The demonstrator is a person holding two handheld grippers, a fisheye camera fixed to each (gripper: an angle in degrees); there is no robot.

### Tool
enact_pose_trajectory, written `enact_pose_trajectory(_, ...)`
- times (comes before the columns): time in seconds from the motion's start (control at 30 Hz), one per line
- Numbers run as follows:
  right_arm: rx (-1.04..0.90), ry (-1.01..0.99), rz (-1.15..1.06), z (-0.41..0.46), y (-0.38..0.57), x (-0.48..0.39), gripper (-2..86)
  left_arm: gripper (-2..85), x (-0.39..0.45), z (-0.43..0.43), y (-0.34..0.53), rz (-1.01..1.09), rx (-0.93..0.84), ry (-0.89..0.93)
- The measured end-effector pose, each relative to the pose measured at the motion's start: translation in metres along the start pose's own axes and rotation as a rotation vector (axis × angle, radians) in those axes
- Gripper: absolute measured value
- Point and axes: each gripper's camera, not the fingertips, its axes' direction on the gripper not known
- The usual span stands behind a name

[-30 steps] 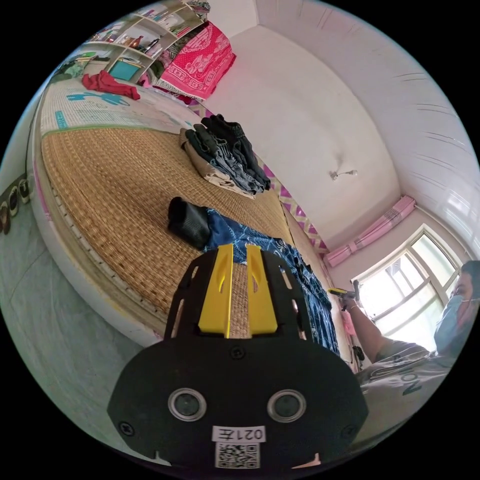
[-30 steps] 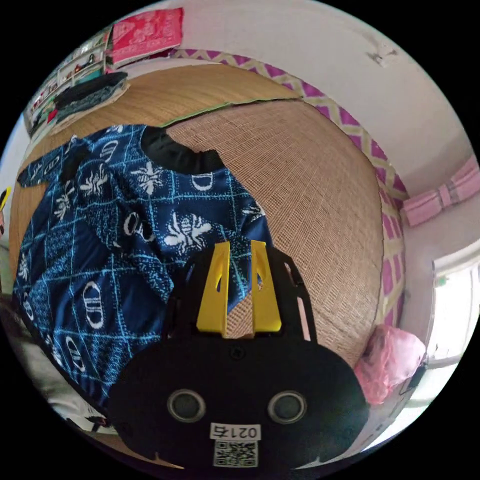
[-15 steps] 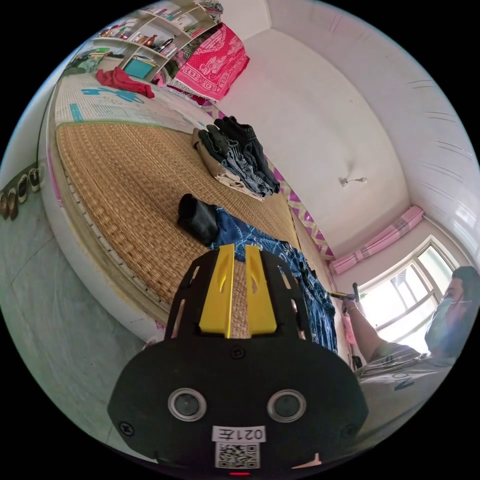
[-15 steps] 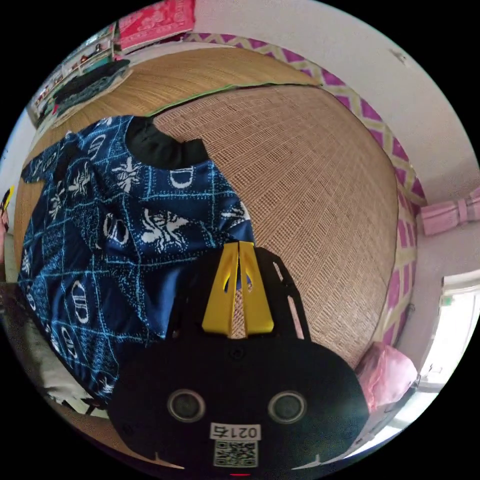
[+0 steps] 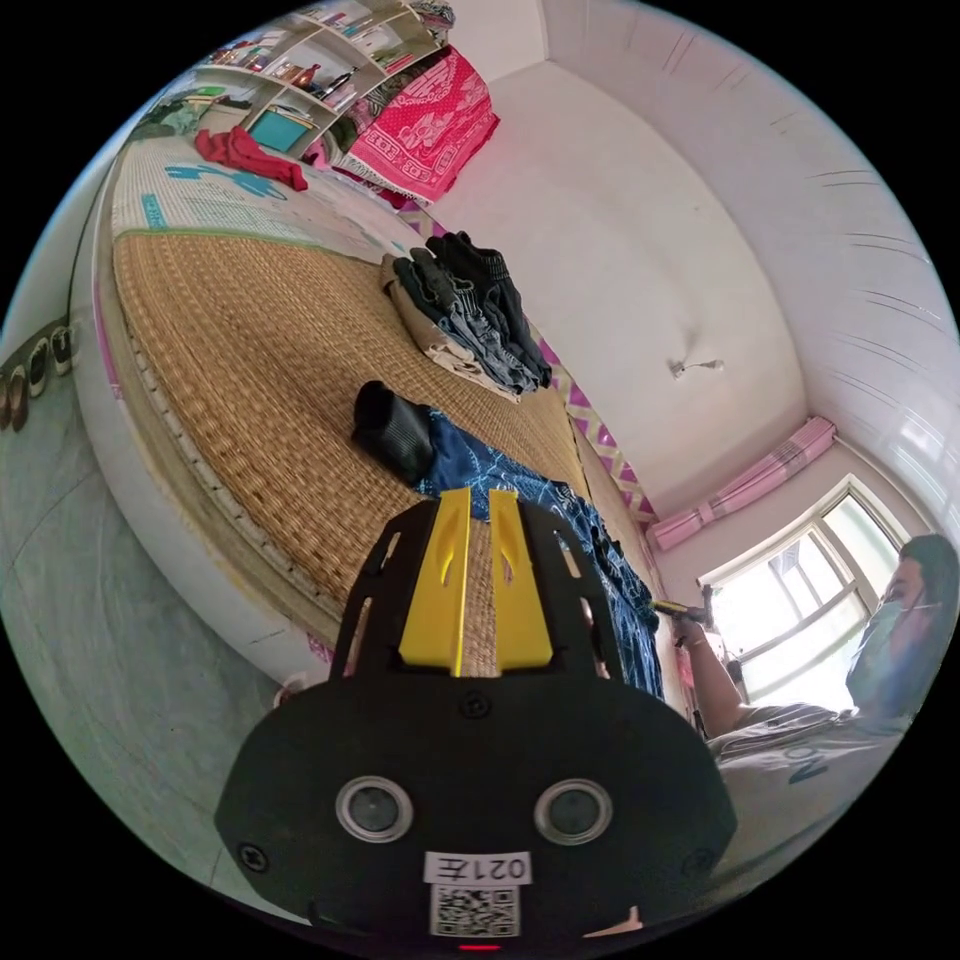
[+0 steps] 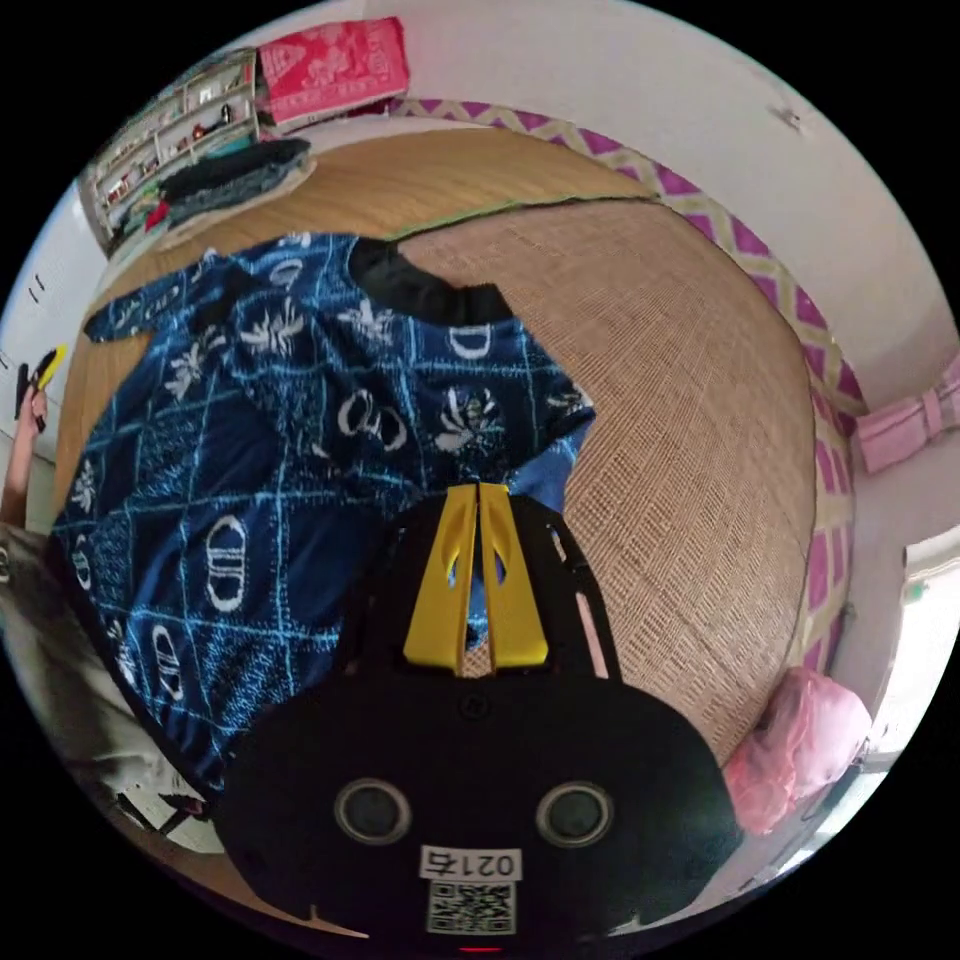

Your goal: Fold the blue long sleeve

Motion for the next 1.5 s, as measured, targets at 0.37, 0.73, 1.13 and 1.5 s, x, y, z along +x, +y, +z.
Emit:
enact_pose_trajectory(0.37, 0.193, 0.284, 0.321, -0.038, 0.084, 0.003, -1.0, 0.0, 0.012, 0.000, 0.001, 0.012, -0.003, 0.052)
enact_pose_trajectory(0.73, -0.008, 0.384, 0.207, 0.032, -0.001, 0.040, 2.7, -0.5, 0.030, -0.004, 0.003, 0.017, -0.001, 0.027)
enact_pose_trajectory(1.13, -0.070, -0.104, 0.637, 0.057, 0.055, 0.204, 7.4, -0.5, 0.037, -0.007, 0.002, -0.004, 0.003, 0.018)
enact_pose_trajectory(1.5, 0.280, -0.649, 0.671, 0.006, 0.155, 0.260, 2.8, -0.8, 0.047, 0.013, 0.007, -0.004, -0.027, 0.056)
